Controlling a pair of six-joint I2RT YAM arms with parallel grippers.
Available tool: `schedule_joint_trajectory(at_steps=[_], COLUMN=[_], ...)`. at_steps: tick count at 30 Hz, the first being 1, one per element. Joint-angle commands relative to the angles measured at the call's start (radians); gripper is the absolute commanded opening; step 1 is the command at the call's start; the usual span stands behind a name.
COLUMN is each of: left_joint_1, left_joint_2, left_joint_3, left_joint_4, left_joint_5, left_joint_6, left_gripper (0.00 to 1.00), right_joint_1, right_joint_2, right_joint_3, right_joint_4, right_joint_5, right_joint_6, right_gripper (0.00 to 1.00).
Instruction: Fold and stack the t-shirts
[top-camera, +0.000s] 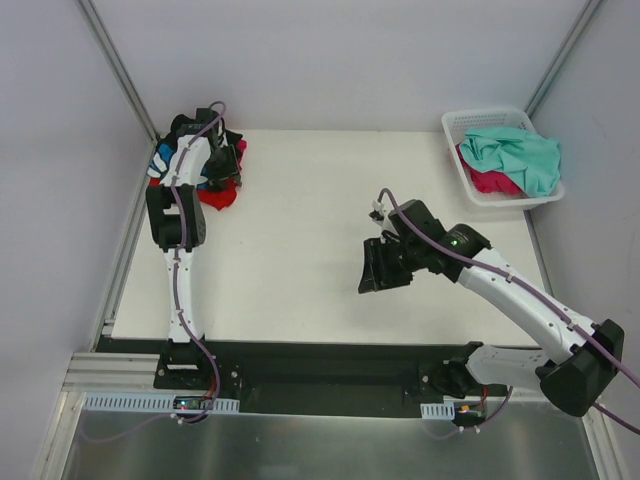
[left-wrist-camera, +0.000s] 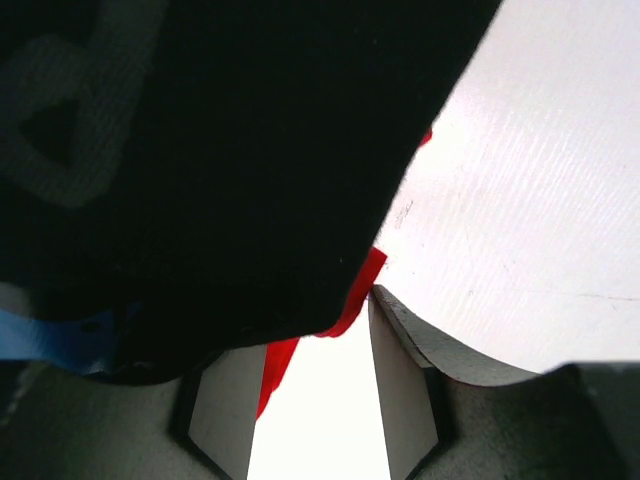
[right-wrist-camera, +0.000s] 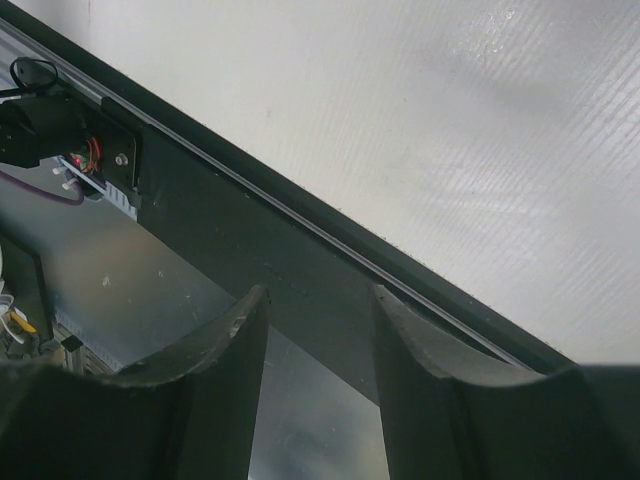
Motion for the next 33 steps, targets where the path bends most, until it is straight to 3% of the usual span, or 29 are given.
schedule_joint_trajectory(at_steps=[1,8,17,26,33], left_joint_1=[-0.018,-0.023,-0.023,-0.014,0.0], left_joint_2=[-0.138,-0.151,-0.057,0.024,0.069], left_joint_3=[-0.047,-0.049,0.034,0.063,0.075], left_joint_4=[0.077,0.164,0.25,0.358,0.379], left_joint_5=[0.039,0.091,0.155,0.286,0.307], left_joint_6=[0.032,0.078,0.059,-0.036,-0.088], left_gripper=[0.44,0.44,0.44,0.45,0.46], right_joint_1=[-0.003,-0.003,-0.003,-0.002,-0.002], right_joint_2=[-0.02,-0.04,-0.028,-0.006,0.001], right_joint_3=[-0.007,-0.035,-0.071,-0.053,-0.032], right_joint_4=[-0.011,-0.011,-0.009,-0.023,-0.037], right_joint_5=[0.006,0.006,-0.001,0.0,0.0], right_joint_6=[0.006,0.006,0.006,0.006,0.0], right_gripper=[0.48,0.48,0.48,0.48,0.48])
